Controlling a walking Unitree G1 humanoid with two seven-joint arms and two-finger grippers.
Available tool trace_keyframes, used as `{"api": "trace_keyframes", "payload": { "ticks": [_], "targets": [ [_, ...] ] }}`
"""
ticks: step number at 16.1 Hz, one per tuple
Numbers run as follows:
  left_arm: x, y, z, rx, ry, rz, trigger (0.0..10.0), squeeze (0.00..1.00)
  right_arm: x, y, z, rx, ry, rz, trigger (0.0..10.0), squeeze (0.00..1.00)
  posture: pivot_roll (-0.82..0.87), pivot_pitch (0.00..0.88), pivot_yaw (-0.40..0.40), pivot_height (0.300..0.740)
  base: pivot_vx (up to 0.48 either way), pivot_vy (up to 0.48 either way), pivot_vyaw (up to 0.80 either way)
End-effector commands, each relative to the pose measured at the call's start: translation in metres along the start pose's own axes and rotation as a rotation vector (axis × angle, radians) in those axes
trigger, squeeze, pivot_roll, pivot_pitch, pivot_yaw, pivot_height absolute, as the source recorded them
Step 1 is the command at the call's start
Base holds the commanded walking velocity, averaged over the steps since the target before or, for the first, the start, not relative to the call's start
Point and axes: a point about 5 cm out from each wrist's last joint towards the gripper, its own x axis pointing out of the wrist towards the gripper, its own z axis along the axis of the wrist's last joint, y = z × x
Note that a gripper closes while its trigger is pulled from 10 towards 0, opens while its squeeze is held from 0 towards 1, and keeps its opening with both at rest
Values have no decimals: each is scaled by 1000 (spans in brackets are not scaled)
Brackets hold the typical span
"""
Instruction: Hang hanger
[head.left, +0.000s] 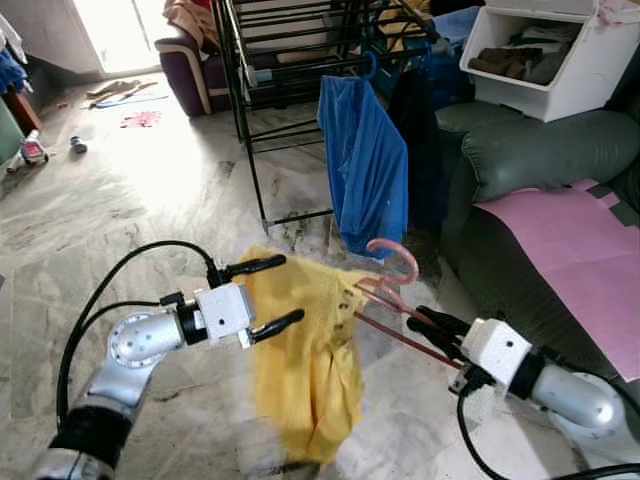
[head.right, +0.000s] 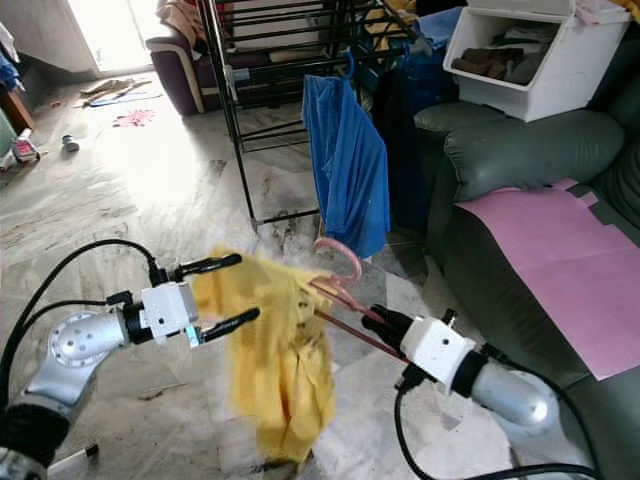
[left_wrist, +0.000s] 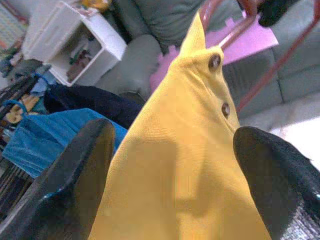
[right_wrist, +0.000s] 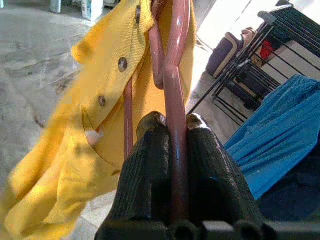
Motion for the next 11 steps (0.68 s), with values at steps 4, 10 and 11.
{"api": "trace_keyframes", "payload": {
  "ticks": [4,10,11],
  "targets": [
    [3,18,-9,40,59,-15,10000,1000,2,-4,17,-70,-96,35,10000,0,-41,14,25,740,0,0,0],
    [11,24,-15,18,86,-70,10000,1000,4,-3,17,-142,-95,95,10000,0,-44,6,25,740,0,0,0],
    [11,25,-15,18,95,-92,10000,1000,4,-4,17,-148,-95,97,10000,0,-44,6,25,740,0,0,0]
  ]
}}
